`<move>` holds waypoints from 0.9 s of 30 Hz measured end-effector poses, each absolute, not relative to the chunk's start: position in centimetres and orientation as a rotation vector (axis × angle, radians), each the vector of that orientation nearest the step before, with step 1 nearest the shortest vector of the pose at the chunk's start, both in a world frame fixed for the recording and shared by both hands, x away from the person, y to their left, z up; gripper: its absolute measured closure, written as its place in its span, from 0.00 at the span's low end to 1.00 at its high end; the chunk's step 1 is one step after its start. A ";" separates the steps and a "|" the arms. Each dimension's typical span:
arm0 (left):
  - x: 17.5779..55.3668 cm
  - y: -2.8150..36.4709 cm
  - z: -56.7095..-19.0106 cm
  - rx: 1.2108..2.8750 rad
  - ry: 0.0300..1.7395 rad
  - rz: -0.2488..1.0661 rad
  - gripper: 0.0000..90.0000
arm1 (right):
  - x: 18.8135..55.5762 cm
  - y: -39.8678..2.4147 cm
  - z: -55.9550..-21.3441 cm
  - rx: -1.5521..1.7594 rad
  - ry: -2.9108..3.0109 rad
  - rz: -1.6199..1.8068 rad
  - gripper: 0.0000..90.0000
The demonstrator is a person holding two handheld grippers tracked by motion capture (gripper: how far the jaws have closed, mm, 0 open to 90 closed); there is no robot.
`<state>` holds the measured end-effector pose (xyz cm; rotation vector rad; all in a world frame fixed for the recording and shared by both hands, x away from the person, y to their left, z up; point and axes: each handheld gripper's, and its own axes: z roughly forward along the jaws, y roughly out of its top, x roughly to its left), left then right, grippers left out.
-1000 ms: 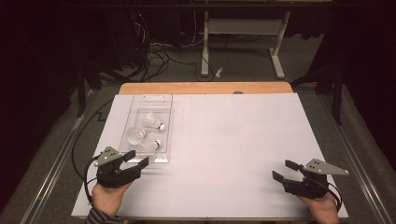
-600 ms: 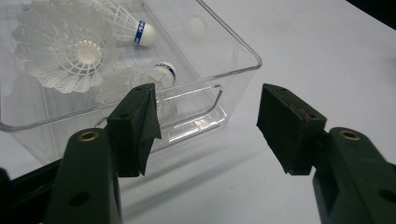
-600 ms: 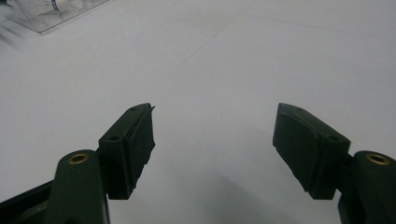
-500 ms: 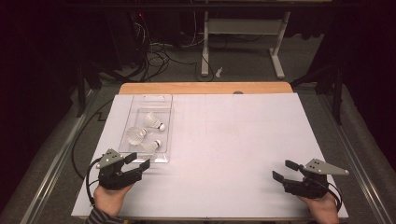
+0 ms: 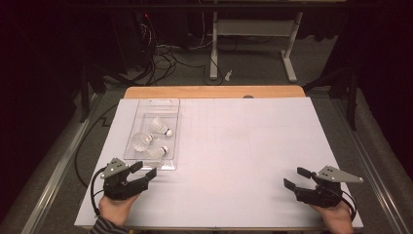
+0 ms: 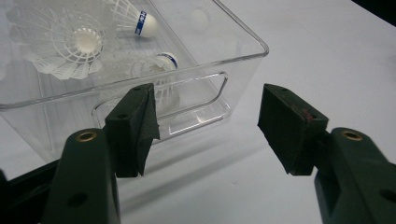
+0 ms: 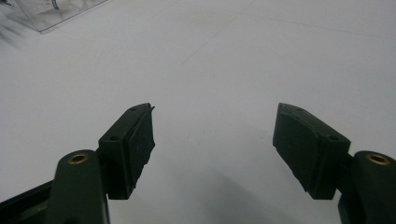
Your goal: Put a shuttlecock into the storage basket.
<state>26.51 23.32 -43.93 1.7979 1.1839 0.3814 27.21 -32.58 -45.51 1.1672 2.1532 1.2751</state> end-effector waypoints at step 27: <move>26.7 23.5 -45.1 1.776 1.188 0.349 0.41 | 27.2 -32.6 -45.5 1.165 2.152 1.278 0.33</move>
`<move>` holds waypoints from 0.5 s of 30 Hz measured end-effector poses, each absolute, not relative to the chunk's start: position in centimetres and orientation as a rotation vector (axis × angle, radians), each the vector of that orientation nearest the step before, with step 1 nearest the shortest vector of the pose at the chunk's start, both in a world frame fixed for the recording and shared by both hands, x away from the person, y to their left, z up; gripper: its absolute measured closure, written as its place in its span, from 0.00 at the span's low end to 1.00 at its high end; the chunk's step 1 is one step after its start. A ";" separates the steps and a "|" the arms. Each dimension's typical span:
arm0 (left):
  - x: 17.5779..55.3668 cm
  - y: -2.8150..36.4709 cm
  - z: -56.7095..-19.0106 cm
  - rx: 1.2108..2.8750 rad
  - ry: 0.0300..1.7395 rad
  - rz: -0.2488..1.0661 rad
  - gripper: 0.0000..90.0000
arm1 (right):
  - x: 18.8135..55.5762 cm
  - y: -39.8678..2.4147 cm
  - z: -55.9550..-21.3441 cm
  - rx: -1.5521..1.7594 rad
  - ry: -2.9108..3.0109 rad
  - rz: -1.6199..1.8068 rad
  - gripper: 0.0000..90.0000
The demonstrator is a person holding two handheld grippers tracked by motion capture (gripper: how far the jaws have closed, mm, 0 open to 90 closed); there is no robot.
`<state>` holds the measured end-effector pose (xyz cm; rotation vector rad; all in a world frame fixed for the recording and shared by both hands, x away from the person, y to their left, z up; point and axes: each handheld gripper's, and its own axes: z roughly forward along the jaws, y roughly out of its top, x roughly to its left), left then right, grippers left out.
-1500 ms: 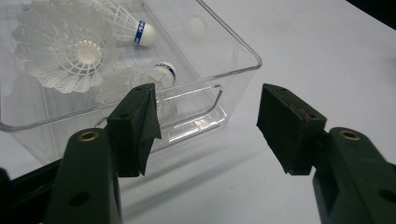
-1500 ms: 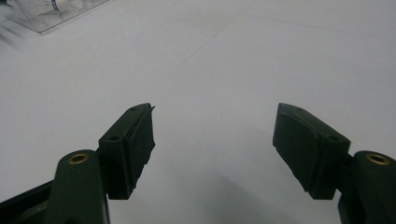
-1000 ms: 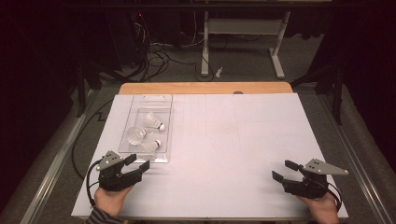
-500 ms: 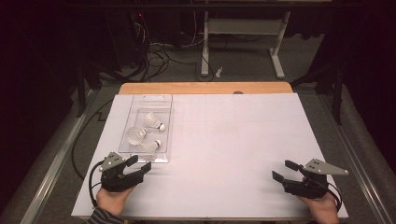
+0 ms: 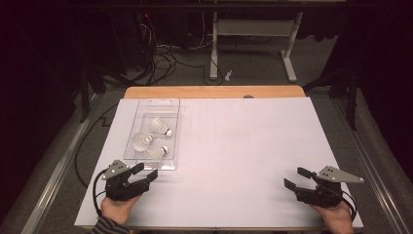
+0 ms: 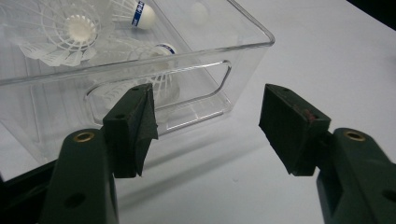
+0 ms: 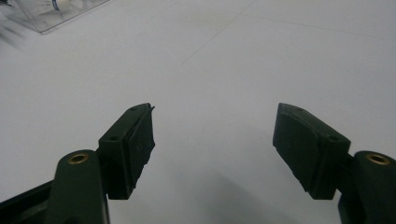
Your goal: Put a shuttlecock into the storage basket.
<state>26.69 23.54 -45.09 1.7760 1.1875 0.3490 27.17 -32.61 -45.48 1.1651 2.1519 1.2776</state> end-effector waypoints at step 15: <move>27.1 23.4 -45.6 1.822 1.179 0.294 0.40 | 27.1 -32.8 -45.4 1.166 2.145 1.282 0.33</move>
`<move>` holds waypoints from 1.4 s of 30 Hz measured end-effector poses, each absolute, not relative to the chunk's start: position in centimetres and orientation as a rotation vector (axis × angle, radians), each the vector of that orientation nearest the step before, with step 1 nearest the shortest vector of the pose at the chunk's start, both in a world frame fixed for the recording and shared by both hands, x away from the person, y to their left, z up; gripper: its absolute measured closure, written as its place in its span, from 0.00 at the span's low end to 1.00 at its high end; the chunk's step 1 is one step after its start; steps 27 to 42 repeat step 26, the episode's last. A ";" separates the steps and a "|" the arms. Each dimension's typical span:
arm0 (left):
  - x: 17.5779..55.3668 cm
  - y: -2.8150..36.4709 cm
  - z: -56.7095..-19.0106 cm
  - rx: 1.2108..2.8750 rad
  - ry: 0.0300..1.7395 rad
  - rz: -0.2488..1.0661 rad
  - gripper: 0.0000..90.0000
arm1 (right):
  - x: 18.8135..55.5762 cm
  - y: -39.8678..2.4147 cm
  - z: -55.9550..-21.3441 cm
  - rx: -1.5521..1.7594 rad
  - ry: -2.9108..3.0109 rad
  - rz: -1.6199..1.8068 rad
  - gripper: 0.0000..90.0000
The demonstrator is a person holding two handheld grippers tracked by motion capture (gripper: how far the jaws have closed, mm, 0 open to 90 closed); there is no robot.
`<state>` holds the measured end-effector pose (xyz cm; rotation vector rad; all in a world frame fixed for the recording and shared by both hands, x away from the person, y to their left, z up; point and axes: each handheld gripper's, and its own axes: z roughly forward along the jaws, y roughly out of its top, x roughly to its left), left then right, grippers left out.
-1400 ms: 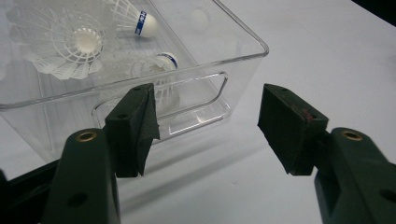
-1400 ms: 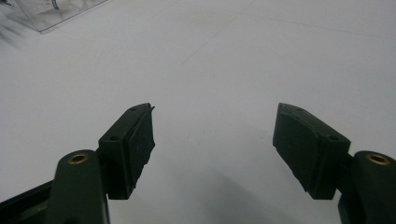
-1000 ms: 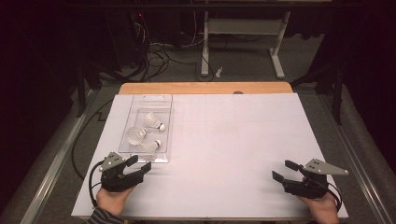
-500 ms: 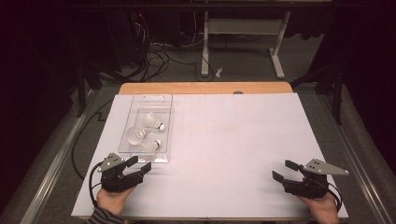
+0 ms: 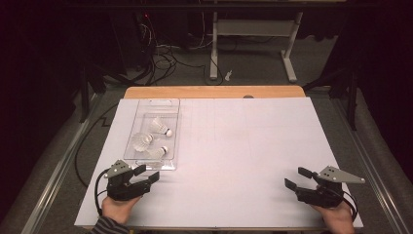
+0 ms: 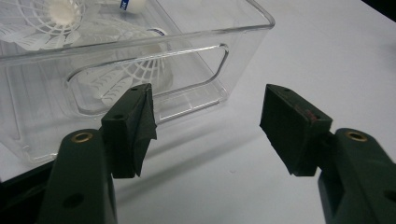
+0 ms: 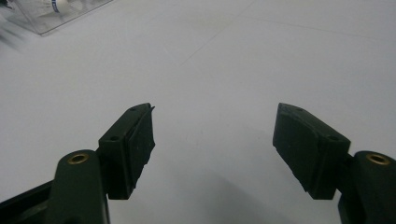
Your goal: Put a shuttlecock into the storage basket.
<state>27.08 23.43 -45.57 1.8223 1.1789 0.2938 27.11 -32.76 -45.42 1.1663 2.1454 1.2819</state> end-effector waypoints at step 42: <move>27.3 23.5 -45.7 1.830 1.193 0.283 0.40 | 27.2 -32.8 -45.4 1.166 2.146 1.279 0.33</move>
